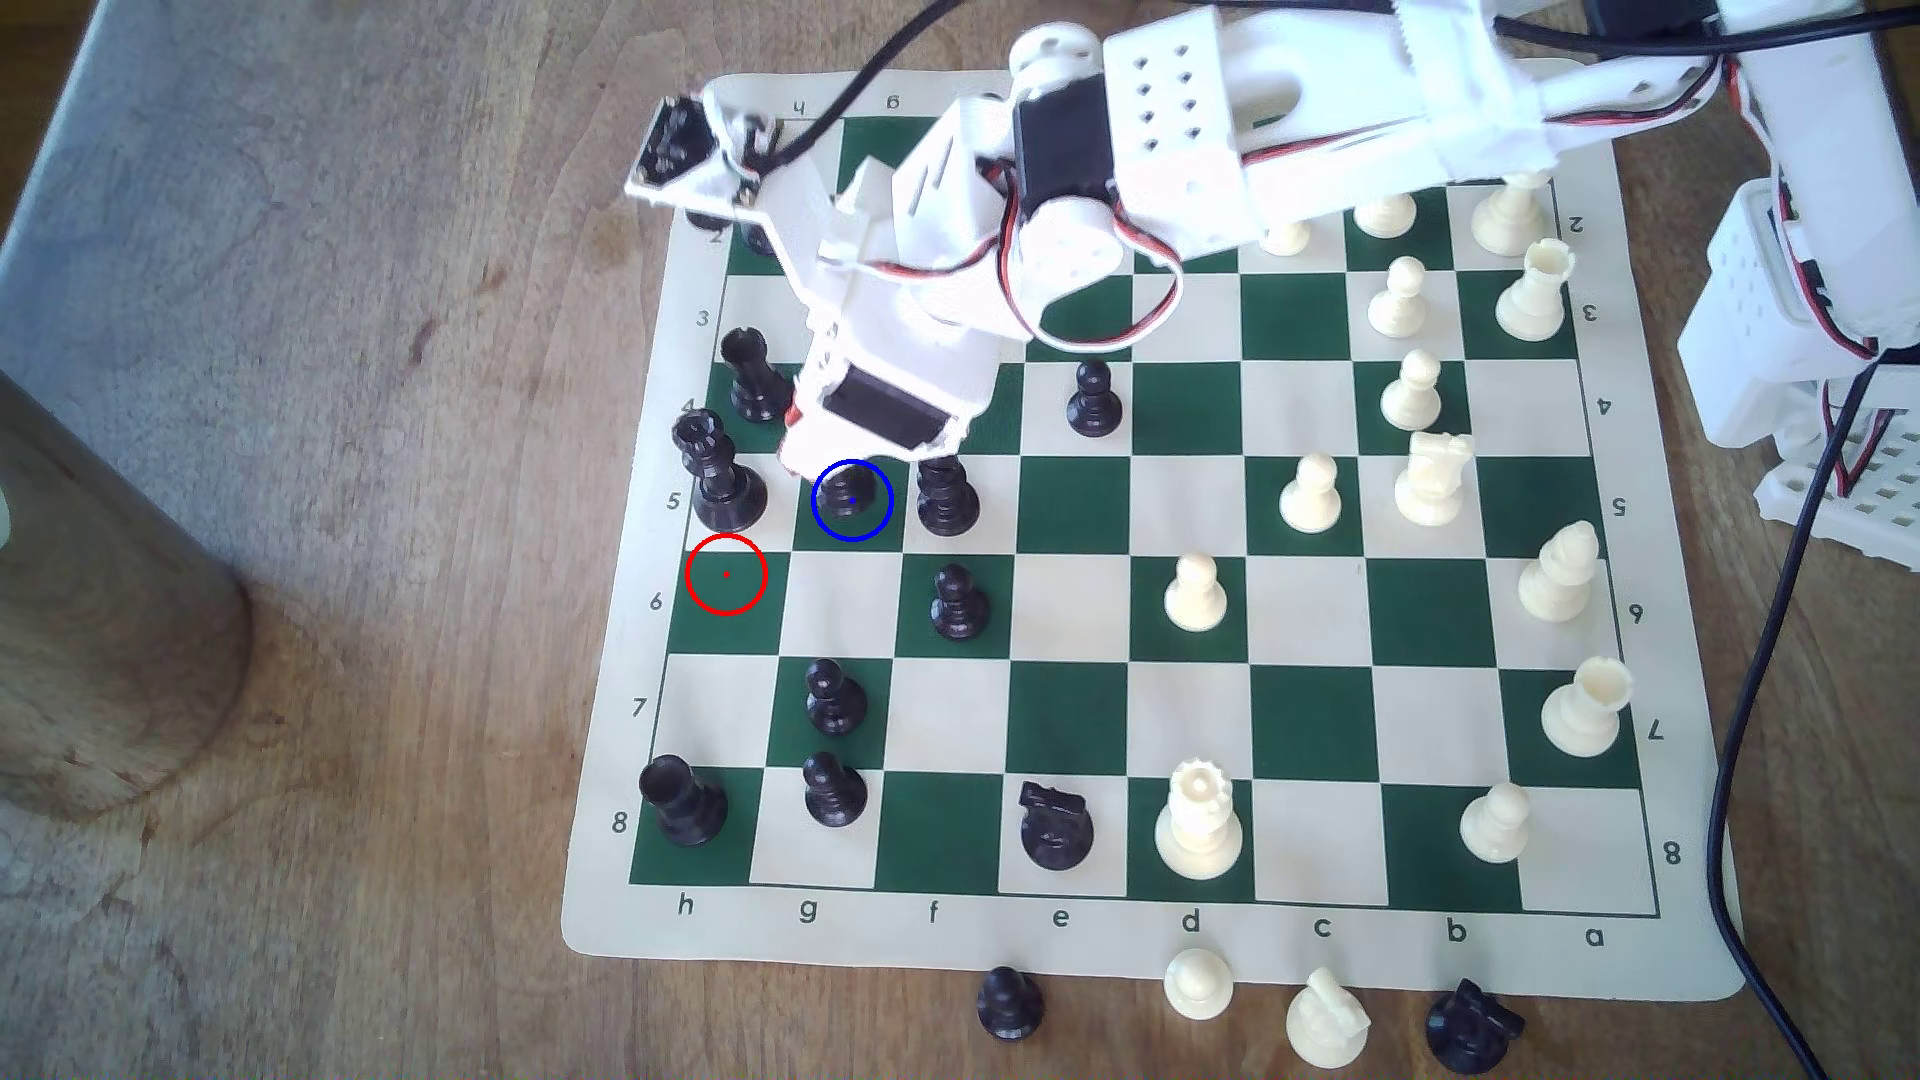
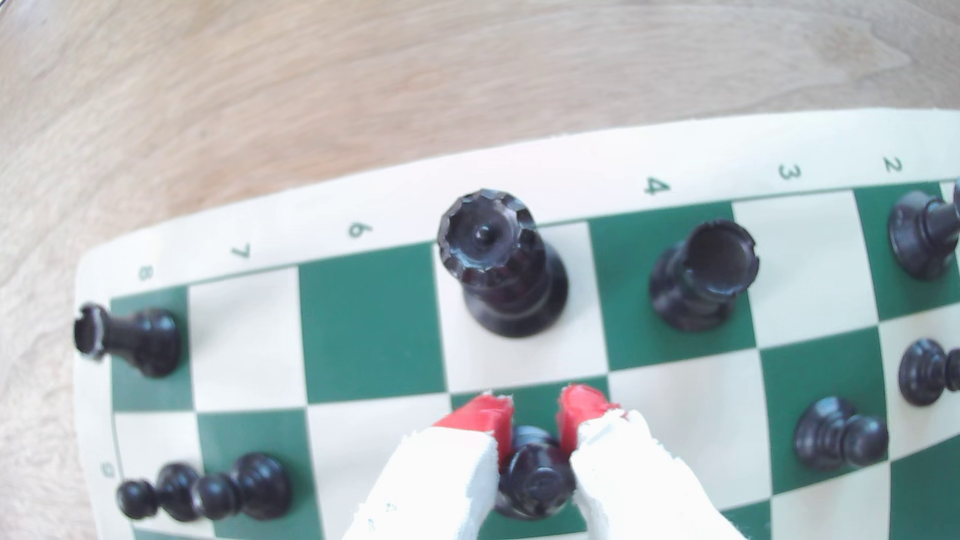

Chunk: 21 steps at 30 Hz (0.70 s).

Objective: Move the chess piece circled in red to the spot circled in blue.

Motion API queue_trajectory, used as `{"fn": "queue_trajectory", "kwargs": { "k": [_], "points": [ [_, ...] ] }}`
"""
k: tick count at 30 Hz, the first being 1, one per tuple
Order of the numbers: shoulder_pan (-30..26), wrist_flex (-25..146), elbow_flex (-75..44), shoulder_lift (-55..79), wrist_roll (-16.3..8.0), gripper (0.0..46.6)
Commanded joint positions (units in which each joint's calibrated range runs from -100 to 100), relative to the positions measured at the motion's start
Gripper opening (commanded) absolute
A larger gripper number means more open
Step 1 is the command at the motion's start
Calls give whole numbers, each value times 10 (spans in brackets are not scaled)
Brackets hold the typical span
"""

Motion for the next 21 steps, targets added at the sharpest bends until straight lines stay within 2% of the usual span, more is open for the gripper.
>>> {"fn": "queue_trajectory", "kwargs": {
  "k": [1,21],
  "points": [
    [-1,-19,-4,-17,6,5],
    [-4,-22,7,-9,7,12]
  ]
}}
